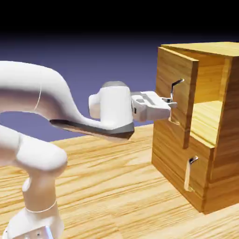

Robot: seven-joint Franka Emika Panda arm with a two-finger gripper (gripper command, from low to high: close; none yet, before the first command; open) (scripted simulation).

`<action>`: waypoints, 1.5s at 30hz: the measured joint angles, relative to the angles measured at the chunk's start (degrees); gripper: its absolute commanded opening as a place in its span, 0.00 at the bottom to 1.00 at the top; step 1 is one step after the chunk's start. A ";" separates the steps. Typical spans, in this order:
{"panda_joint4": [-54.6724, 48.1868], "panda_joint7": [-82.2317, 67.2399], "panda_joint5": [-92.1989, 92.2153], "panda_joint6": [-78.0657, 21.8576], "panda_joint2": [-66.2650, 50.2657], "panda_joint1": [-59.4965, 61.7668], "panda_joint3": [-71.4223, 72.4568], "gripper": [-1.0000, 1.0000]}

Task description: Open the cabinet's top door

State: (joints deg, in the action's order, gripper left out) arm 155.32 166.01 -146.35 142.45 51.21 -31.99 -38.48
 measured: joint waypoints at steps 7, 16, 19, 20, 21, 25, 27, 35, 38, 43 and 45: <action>5.81 0.00 11.66 -3.19 1.61 10.88 14.53 0.00; 10.12 -0.25 27.33 -3.04 4.87 23.94 33.21 0.00; 11.01 -0.62 32.73 -1.87 6.42 28.48 39.43 0.00; 11.24 -0.74 34.50 -1.20 6.99 30.15 41.51 0.00; 11.46 -0.93 36.35 -0.45 7.65 31.85 43.59 0.00; 12.87 -4.22 45.70 -1.10 10.89 34.57 50.40 0.00; 13.60 -6.64 50.68 -3.66 12.26 33.43 52.73 0.00; 13.46 -13.45 70.66 -17.27 14.41 28.34 64.88 0.00; 11.53 -14.71 78.14 -24.08 13.23 26.92 70.70 0.00; 5.51 -15.27 89.22 -36.06 8.97 27.53 81.08 0.00; 2.27 -15.15 92.93 -40.77 6.86 29.02 85.23 0.00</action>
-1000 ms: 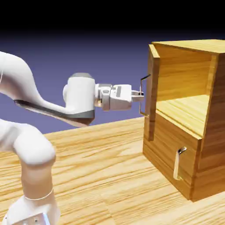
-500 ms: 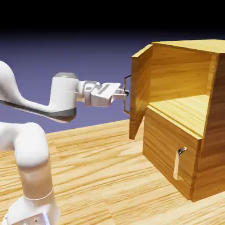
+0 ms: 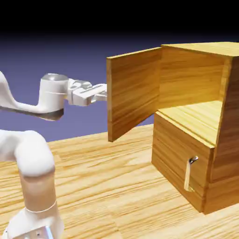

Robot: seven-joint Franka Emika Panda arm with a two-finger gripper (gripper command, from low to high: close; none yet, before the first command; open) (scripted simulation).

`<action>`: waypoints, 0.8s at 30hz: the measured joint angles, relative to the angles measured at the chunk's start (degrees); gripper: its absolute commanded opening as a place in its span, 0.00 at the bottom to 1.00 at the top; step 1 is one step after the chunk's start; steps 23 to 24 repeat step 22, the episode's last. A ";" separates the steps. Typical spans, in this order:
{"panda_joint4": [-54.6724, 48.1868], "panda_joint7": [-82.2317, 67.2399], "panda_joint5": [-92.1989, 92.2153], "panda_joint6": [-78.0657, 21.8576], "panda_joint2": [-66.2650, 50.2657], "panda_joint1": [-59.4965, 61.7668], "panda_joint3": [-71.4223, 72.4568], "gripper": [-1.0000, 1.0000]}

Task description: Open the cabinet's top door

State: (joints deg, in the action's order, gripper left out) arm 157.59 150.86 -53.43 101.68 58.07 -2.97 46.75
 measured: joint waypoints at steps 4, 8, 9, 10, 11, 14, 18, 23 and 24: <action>-7.53 0.49 6.22 -9.11 -4.26 4.99 8.30 0.00; -15.79 0.96 11.01 -17.44 -7.75 12.11 16.51 0.00; -17.87 1.03 12.02 -19.35 -8.40 14.10 18.51 0.00; -19.94 1.06 12.98 -21.18 -8.95 16.16 20.49 0.00; -21.97 1.05 13.89 -22.91 -9.38 18.23 22.41 0.00; -27.81 0.79 16.33 -27.58 -10.01 24.46 27.79 0.00; -35.42 -0.15 19.25 -33.07 -9.44 32.76 34.17 0.00; -43.33 -1.78 21.96 -38.32 -7.53 41.07 39.66 0.00; -43.33 -1.78 21.96 -38.32 -7.53 41.07 39.66 0.00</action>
